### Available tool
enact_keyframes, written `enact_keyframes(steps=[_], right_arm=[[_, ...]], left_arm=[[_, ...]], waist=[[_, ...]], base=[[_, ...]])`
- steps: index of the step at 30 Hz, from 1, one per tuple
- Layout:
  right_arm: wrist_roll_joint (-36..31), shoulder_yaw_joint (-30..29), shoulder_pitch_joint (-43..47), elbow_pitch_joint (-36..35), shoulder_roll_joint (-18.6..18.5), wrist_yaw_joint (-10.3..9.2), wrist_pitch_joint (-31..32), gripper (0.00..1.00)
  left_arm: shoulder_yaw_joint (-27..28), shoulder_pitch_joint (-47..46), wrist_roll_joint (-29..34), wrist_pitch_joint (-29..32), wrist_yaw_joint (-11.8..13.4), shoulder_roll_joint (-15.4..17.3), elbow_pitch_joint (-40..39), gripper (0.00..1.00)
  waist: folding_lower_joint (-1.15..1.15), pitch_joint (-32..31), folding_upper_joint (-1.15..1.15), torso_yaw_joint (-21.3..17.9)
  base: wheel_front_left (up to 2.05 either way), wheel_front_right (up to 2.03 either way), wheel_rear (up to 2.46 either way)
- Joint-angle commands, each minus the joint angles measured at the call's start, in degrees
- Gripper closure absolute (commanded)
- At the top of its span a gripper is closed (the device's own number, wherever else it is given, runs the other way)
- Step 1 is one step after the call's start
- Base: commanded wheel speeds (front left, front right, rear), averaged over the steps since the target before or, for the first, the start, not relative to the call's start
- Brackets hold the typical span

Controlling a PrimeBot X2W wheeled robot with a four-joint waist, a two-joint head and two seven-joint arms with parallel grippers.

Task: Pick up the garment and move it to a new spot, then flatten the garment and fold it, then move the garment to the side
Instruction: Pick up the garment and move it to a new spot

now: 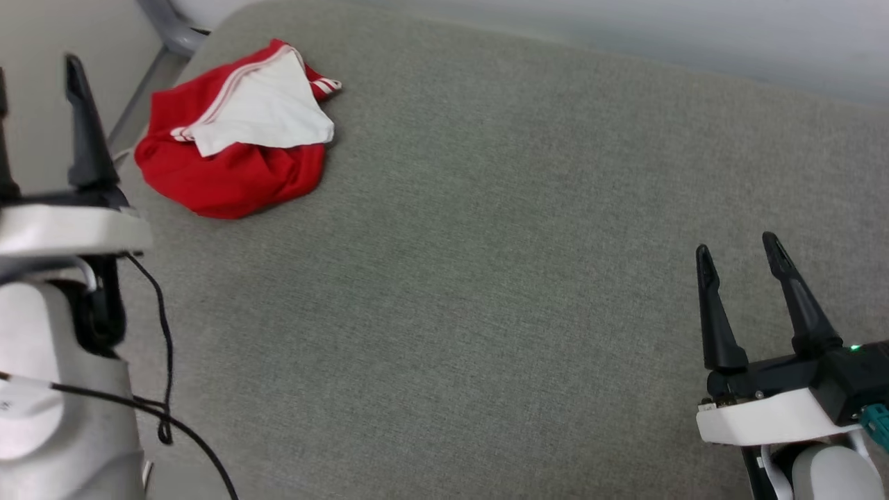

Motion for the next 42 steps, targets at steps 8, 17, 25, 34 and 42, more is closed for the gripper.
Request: enact_keyframes(steps=[8, 17, 25, 34, 42], right_arm=[[-3.9, -1.4, -2.8, -5.0, 0.1, -0.04, -0.1, 0.0], [-5.1, -2.9, -4.2, -9.2, -0.1, -0.04, -0.1, 0.0], [-5.8, -3.1, -5.3, -11.1, -0.6, -0.04, -0.1, 0.0], [-5.7, -3.8, -6.3, -12.1, -1.3, -0.04, -0.1, 0.0], [-5.4, -4.3, -7.1, -12.7, -1.6, -0.04, -0.1, 0.0]], left_arm=[[0.8, -14.3, -5.1, 1.3, -2.5, 7.0, 10.9, 0.0], [-6.3, -25.0, -18.1, 20.9, -2.8, 15.4, 21.2, 0.0], [-13.2, -29.2, -30.3, 44.6, -2.9, 20.7, 25.7, 0.0], [-17.5, -30.5, -38.2, 60.4, -2.9, 24.6, 29.3, 0.0], [-21.0, -29.8, -38.9, 64.5, -2.9, 23.0, 34.4, 0.0]], waist=[[-0.01, 11.0, 0.0, -5.3], [-0.01, 16.4, 0.0, -6.4], [-0.01, 19.6, 0.0, -7.2], [-0.01, 23.0, 0.0, -8.6], [-0.01, 25.2, 0.0, -8.8]], base=[[0.0, 0.0, 0.0], [0.0, 0.0, 0.0], [0.0, 0.0, 0.0], [0.0, 0.0, 0.0], [0.0, 0.0, 0.0]])
